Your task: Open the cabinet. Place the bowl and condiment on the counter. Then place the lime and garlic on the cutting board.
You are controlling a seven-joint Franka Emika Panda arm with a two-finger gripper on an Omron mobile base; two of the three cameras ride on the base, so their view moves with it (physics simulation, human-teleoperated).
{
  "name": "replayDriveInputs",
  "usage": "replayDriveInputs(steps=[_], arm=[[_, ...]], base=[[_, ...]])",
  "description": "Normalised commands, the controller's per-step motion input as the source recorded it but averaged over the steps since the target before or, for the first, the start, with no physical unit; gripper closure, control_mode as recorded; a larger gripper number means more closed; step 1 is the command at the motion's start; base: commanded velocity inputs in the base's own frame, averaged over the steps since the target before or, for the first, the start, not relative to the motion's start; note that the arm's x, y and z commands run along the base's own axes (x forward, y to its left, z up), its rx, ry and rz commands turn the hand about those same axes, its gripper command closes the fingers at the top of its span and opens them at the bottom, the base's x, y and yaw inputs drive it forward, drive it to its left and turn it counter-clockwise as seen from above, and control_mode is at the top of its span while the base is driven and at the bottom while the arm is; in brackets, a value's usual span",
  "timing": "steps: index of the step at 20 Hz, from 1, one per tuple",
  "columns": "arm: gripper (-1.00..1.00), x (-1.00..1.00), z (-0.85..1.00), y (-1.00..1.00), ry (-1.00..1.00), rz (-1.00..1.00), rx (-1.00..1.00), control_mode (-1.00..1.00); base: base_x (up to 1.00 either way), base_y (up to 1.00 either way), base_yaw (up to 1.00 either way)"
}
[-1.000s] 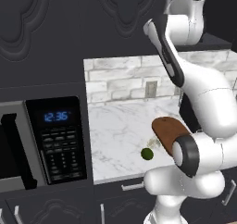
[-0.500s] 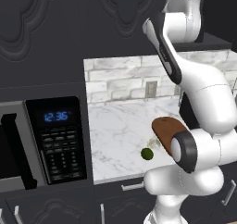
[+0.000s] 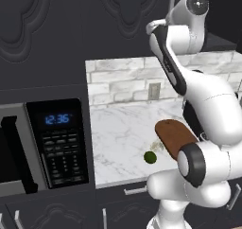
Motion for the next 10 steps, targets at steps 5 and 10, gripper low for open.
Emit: replayDriveInputs(steps=[5,10], arm=[[1.00,-0.36,-0.01,0.47,-0.12,0.00,0.00,-1.00],[1.00,-1.00,0.00,0.95,-0.07,0.00,-0.04,-1.00]], base=[[0.00,0.00,0.00],[0.00,0.00,0.00]])
